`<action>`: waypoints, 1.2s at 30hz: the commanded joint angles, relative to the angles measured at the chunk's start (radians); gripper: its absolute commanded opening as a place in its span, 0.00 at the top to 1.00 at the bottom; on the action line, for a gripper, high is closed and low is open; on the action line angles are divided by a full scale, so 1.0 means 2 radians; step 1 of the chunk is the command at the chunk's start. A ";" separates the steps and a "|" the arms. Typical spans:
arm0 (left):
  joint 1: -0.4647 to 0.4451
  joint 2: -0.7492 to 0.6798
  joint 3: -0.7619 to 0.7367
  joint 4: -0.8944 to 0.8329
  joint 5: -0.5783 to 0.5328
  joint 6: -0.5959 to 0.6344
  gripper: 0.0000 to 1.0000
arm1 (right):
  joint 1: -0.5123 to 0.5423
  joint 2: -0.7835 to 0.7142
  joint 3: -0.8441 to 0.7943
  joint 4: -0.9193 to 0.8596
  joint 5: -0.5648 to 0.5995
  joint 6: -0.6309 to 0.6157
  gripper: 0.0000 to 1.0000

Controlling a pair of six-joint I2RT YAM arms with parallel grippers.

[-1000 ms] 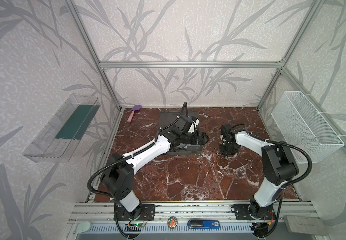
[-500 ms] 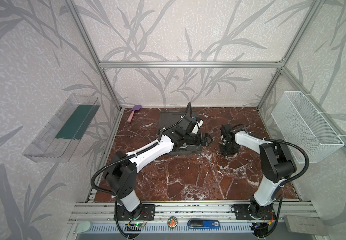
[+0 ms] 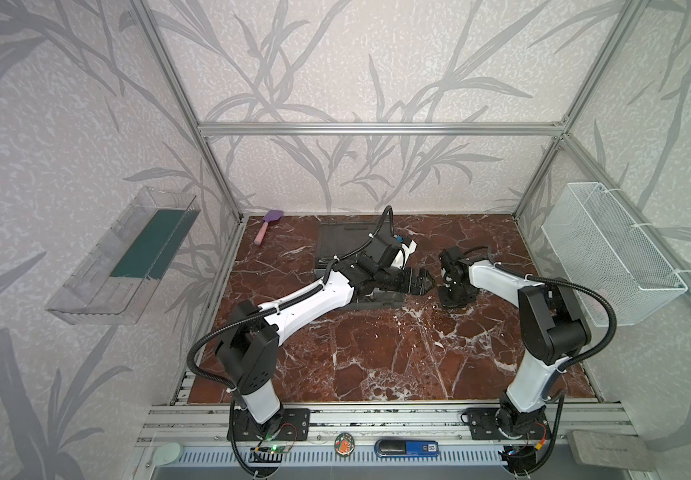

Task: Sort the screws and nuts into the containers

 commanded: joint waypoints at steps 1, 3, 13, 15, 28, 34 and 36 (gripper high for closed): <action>-0.002 -0.002 0.014 0.006 0.001 0.008 0.01 | -0.003 0.014 -0.003 0.002 -0.003 -0.002 0.95; -0.002 -0.004 0.013 0.005 0.000 0.008 0.01 | -0.003 0.014 -0.003 0.002 -0.006 -0.002 0.97; 0.002 -0.021 0.011 -0.003 -0.005 0.011 0.01 | -0.003 -0.016 0.000 0.003 -0.028 0.006 1.00; 0.004 -0.024 0.013 -0.005 -0.003 0.011 0.00 | -0.003 -0.023 0.005 0.004 -0.037 0.009 1.00; 0.048 -0.078 -0.016 -0.025 -0.013 0.018 0.01 | 0.007 -0.034 0.086 0.017 -0.132 0.034 1.00; 0.097 -0.115 -0.046 -0.026 -0.003 0.010 0.01 | 0.045 0.007 0.165 0.010 -0.139 0.044 1.00; 0.114 -0.127 -0.055 -0.029 -0.001 0.011 0.01 | 0.061 0.026 0.193 0.006 -0.143 0.048 1.00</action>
